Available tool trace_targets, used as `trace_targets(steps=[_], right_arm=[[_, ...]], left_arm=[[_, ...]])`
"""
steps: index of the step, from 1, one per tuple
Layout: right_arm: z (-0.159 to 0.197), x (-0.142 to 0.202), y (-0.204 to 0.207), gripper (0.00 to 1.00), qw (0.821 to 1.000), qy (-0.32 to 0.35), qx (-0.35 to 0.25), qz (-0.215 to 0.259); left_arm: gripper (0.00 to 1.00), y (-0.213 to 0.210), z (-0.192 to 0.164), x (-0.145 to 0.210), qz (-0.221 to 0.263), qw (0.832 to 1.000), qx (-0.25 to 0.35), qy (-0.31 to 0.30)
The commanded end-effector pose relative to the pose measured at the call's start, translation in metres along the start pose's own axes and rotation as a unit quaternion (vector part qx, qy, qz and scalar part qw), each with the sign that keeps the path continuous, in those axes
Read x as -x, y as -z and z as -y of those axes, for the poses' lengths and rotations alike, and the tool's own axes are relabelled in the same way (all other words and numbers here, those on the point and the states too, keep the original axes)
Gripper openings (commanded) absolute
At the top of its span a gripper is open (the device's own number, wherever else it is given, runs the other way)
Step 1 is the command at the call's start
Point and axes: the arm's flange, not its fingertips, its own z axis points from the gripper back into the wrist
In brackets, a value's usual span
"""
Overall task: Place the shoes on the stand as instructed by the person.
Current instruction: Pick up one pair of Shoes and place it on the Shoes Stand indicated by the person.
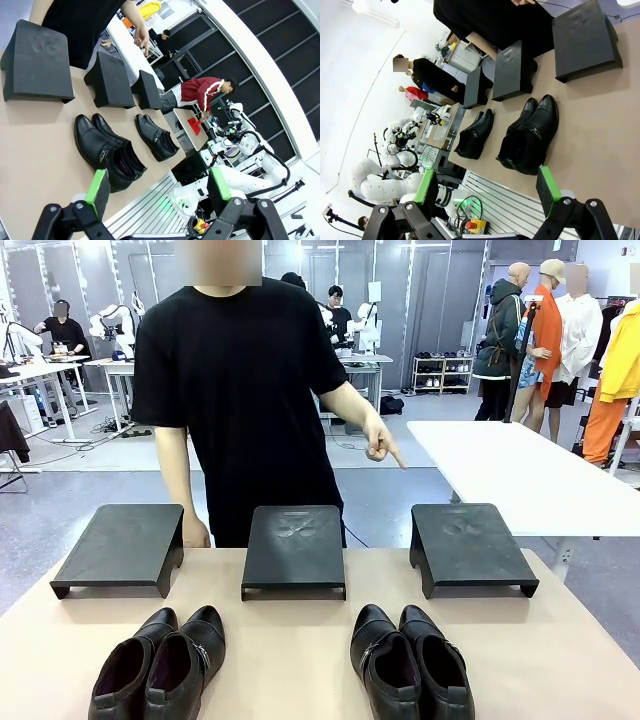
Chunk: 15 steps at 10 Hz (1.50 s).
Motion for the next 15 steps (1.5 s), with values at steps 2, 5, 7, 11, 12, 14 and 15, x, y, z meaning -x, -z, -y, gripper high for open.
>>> trace_targets(steps=[2, 5, 7, 11, 12, 14, 15], right_arm=[[-0.014, -0.012, 0.016, 1.00, 0.999, 0.006, 0.029, -0.033], [-0.058, -0.031, 0.061, 1.00, 0.989, 0.043, 0.086, -0.111], [-0.088, -0.042, 0.120, 1.00, 0.973, 0.050, 0.144, -0.175], [-0.108, -0.032, 0.252, 1.00, 0.924, 0.036, 0.245, -0.291], [-0.104, -0.027, 0.279, 1.00, 0.917, 0.027, 0.250, -0.310], [-0.094, -0.013, 0.326, 1.00, 0.900, 0.018, 0.285, -0.330], [-0.089, -0.003, 0.349, 1.00, 0.895, 0.025, 0.300, -0.330]], left_arm=[[1.00, -0.003, 0.001, 0.000, 0.000, 1.000, 0.008, 0.007], [1.00, -0.003, 0.001, 0.000, 0.000, 1.000, 0.008, 0.007], [1.00, -0.003, 0.001, 0.000, 0.000, 1.000, 0.008, 0.007], [1.00, -0.003, 0.001, 0.000, 0.000, 1.000, 0.008, 0.007], [1.00, -0.003, 0.001, 0.000, 0.000, 1.000, 0.008, 0.007], [1.00, -0.003, 0.001, 0.000, 0.000, 1.000, 0.008, 0.007], [1.00, -0.003, 0.001, 0.000, 0.000, 1.000, 0.008, 0.007]])
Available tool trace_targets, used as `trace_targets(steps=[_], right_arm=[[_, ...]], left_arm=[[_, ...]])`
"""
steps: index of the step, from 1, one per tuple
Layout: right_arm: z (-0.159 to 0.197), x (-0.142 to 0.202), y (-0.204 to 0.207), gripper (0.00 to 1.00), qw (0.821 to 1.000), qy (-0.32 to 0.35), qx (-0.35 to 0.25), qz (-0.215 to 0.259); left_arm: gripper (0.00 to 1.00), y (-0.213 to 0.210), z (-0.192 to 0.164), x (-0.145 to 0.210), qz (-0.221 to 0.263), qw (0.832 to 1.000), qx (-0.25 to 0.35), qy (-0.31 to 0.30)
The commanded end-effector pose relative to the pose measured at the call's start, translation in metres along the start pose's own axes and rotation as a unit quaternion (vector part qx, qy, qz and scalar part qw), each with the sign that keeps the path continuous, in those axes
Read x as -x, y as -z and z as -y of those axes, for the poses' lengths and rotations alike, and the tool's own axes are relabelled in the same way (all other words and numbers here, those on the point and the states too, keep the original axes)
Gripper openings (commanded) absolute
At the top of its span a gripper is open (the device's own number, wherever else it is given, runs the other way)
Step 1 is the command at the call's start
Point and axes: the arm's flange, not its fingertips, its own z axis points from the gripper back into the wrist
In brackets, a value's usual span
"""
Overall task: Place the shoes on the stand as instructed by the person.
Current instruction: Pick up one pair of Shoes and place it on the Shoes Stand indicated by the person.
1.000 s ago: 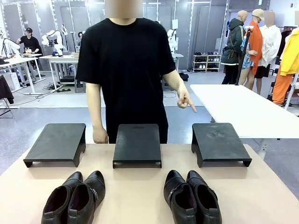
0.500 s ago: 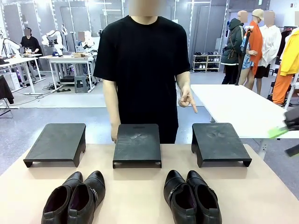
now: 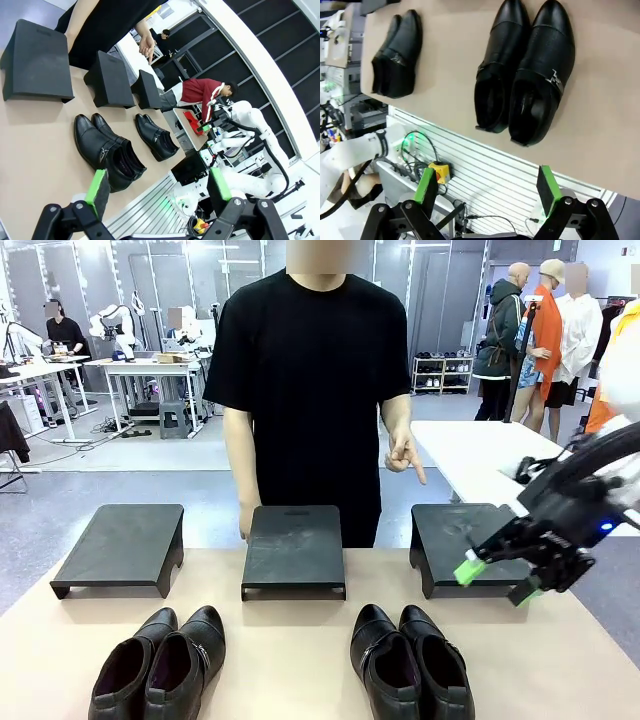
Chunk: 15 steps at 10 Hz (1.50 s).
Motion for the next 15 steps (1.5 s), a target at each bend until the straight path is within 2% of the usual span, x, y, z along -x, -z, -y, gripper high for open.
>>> trace_targets(steps=[1, 4, 7, 10, 15], right_arm=[[-0.009, -0.013, 0.032, 1.00, 0.998, 0.045, 0.050, 0.003], [-0.029, -0.020, 0.082, 1.00, 0.993, 0.052, 0.103, 0.003], [-0.043, -0.024, 0.121, 1.00, 0.990, 0.052, 0.131, -0.009], [-0.041, -0.024, 0.157, 1.00, 0.982, 0.052, 0.181, -0.023], [-0.033, -0.028, 0.195, 1.00, 0.977, 0.055, 0.204, -0.040]], left_arm=[[1.00, -0.003, 0.001, 0.000, 0.000, 1.000, 0.007, 0.007], [1.00, -0.003, 0.001, 0.000, 0.000, 1.000, 0.007, 0.007], [1.00, -0.003, 0.001, 0.000, 0.000, 1.000, 0.007, 0.007], [1.00, -0.003, 0.001, 0.000, 0.000, 1.000, 0.007, 0.007], [1.00, -0.003, 0.001, 0.000, 0.000, 1.000, 0.007, 0.007]])
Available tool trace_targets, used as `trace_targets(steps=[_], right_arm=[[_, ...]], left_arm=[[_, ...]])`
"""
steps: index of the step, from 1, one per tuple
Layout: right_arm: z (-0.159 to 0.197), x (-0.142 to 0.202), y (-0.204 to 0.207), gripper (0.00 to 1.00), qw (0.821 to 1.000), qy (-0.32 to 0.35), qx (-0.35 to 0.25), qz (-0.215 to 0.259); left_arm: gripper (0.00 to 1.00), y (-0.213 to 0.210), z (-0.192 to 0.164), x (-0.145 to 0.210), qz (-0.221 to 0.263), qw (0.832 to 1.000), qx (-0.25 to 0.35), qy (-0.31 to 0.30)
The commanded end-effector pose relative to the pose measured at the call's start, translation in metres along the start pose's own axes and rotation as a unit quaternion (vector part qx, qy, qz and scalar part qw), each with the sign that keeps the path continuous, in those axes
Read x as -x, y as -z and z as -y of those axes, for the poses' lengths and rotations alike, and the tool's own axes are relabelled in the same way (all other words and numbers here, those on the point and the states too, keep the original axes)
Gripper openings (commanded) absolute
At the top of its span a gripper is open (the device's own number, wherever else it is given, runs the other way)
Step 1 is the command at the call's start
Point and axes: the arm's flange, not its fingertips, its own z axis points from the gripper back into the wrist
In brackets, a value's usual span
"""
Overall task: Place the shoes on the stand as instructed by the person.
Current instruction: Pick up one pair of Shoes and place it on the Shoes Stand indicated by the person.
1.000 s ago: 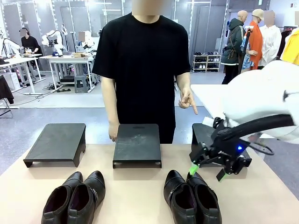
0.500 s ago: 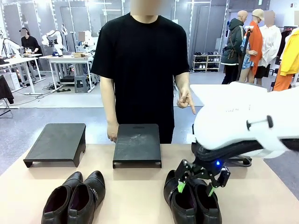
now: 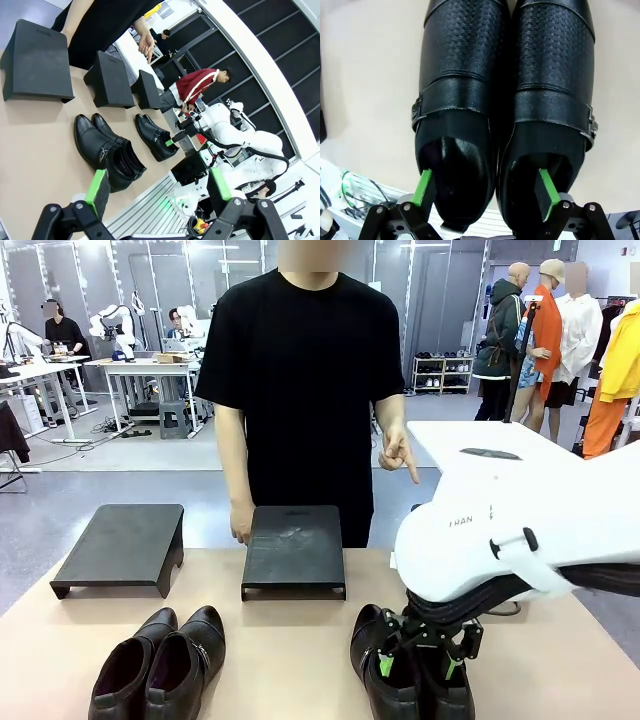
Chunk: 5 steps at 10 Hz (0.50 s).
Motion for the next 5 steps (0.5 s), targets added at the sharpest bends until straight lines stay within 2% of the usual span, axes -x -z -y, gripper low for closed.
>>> trace_targets(steps=[1, 3, 4, 5], right_arm=[[-0.011, -0.005, 0.015, 1.00, 1.000, 0.017, 0.023, 0.005], [-0.011, -0.008, 0.025, 1.00, 0.999, 0.014, 0.047, 0.015], [-0.013, -0.007, 0.028, 0.53, 0.999, 0.004, 0.046, 0.012], [-0.015, -0.007, 0.029, 0.41, 0.999, 0.004, 0.050, 0.016]], left_arm=[[1.00, -0.003, 0.001, 0.000, 0.000, 1.000, 0.007, 0.007], [1.00, -0.003, 0.001, 0.000, 0.000, 1.000, 0.007, 0.007], [1.00, -0.003, 0.001, 0.000, 0.000, 1.000, 0.007, 0.007], [1.00, -0.003, 0.001, 0.000, 0.000, 1.000, 0.007, 0.007]])
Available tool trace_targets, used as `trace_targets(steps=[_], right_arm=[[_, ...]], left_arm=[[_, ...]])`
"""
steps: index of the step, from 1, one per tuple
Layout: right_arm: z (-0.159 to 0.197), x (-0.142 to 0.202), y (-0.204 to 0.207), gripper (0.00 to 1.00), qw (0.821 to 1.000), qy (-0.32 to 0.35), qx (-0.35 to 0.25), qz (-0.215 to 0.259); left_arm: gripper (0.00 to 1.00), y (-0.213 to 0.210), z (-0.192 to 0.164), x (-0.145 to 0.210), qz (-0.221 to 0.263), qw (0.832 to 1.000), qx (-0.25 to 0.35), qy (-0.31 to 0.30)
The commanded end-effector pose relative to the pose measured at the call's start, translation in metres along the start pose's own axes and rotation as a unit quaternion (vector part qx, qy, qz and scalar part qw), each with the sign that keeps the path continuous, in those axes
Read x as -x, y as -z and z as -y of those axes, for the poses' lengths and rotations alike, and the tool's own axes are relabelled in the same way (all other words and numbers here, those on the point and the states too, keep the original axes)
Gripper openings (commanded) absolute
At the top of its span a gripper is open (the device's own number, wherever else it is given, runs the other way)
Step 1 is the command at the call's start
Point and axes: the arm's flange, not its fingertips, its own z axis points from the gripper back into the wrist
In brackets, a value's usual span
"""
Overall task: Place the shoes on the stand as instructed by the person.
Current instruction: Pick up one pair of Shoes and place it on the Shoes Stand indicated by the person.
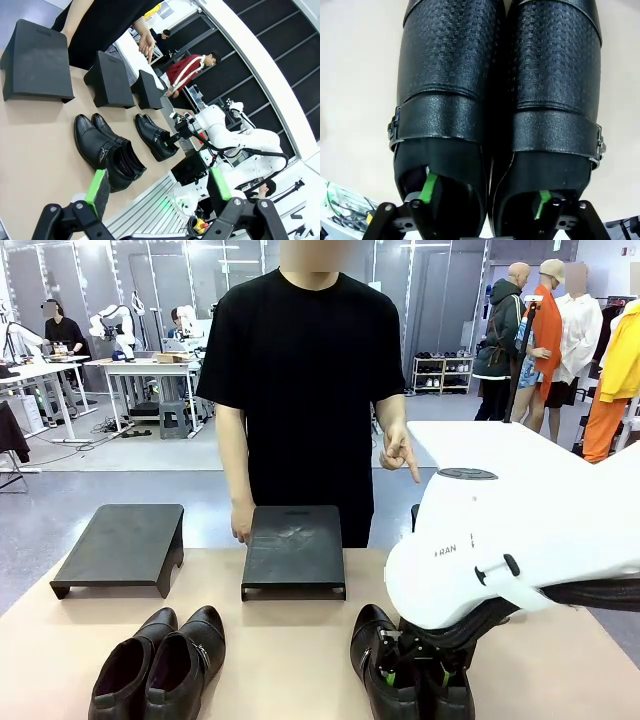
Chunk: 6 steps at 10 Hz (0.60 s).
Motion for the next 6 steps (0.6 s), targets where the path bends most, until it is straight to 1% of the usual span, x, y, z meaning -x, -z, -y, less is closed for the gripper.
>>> trace_targets(steps=[1, 2, 3, 4, 5, 6], right_arm=[[-0.0129, -0.0032, 0.0054, 0.41, 1.000, 0.015, 0.018, 0.013], [-0.0138, -0.0038, 0.0077, 0.00, 1.000, 0.017, 0.019, 0.013], [-0.0142, -0.0044, 0.0093, 0.24, 0.999, 0.019, 0.023, 0.016], [-0.0135, -0.0049, 0.0090, 0.00, 0.999, 0.020, 0.024, 0.017], [-0.0130, -0.0049, 0.0086, 0.03, 0.999, 0.021, 0.026, 0.018], [-0.0124, -0.0045, 0.0070, 0.00, 0.999, 0.022, 0.028, 0.022]], left_arm=[[1.00, -0.0033, 0.0007, -0.0001, 0.000, 1.000, 0.007, 0.008], [1.00, -0.0033, 0.0007, -0.0001, 0.000, 1.000, 0.007, 0.008], [1.00, -0.0033, 0.0007, -0.0001, 0.000, 1.000, 0.007, 0.008], [1.00, -0.0033, 0.0007, -0.0001, 0.000, 1.000, 0.007, 0.008], [1.00, -0.0033, 0.0007, -0.0001, 0.000, 1.000, 0.007, 0.008], [1.00, -0.0033, 0.0007, -0.0001, 0.000, 1.000, 0.007, 0.008]])
